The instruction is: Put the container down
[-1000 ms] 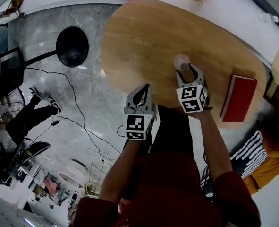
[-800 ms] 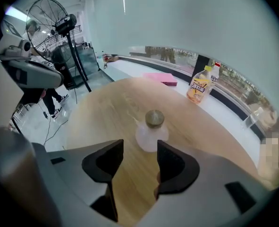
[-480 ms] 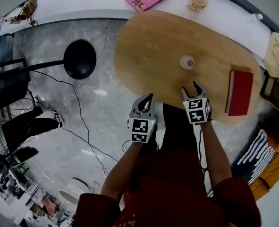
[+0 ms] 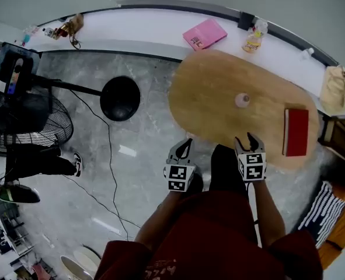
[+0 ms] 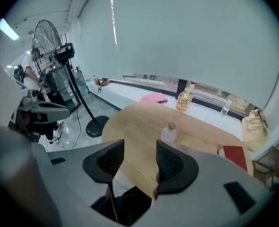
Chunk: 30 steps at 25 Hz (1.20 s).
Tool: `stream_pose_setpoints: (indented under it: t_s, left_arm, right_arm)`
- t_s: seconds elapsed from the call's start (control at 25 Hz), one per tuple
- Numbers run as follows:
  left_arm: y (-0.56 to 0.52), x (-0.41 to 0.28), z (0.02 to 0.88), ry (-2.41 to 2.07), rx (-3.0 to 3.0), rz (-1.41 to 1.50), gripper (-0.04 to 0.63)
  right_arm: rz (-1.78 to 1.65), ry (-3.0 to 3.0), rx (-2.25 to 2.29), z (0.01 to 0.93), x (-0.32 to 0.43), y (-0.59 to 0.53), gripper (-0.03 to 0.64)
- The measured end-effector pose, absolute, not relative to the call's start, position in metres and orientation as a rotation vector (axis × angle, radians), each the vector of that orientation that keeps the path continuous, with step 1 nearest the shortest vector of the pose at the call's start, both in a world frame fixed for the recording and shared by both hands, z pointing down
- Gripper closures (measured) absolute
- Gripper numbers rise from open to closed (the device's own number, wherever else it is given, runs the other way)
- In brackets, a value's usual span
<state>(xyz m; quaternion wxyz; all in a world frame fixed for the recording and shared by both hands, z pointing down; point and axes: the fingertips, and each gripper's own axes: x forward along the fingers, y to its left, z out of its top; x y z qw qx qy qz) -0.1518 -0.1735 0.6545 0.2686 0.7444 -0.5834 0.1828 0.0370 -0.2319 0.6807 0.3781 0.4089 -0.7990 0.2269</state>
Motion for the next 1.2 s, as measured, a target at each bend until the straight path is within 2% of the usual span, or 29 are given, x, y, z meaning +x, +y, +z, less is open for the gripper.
stream_pose_setpoints:
  t_s: [0.24,0.32,0.76,1.0,1.12,1.2]
  left_arm:
    - [-0.148,-0.171,0.583,-1.625,2.177,0.454,0.591]
    - [-0.143,-0.177,0.555,-1.653,2.252,0.442,0.591]
    - [-0.133,-0.225,0.384,-1.961,2.465,0.187,0.591]
    - [-0.114,-0.232,0.303,-2.119,2.590,0.013,0.591]
    - [-0.104,-0.237,0.277,-2.198,2.657,0.123,0.591]
    - [-0.098,-0.239,0.268,-2.229,2.625,0.057,0.591]
  right_arm:
    - [0.528,-2.201,1.167,0.588,0.010,-0.206,0.414]
    - [0.480,-2.271,1.175,0.553,-0.002,-0.200,0.436]
    - [0.065,-2.523,1.403,0.371,-0.021,-0.178,0.434]
    - [-0.152,-2.588,1.496,0.302,-0.021,-0.158,0.434]
    - [-0.283,-2.615,1.519,0.274,-0.024,-0.149,0.434]
    - [-0.336,-2.627,1.522,0.265,-0.026,-0.144,0.434]
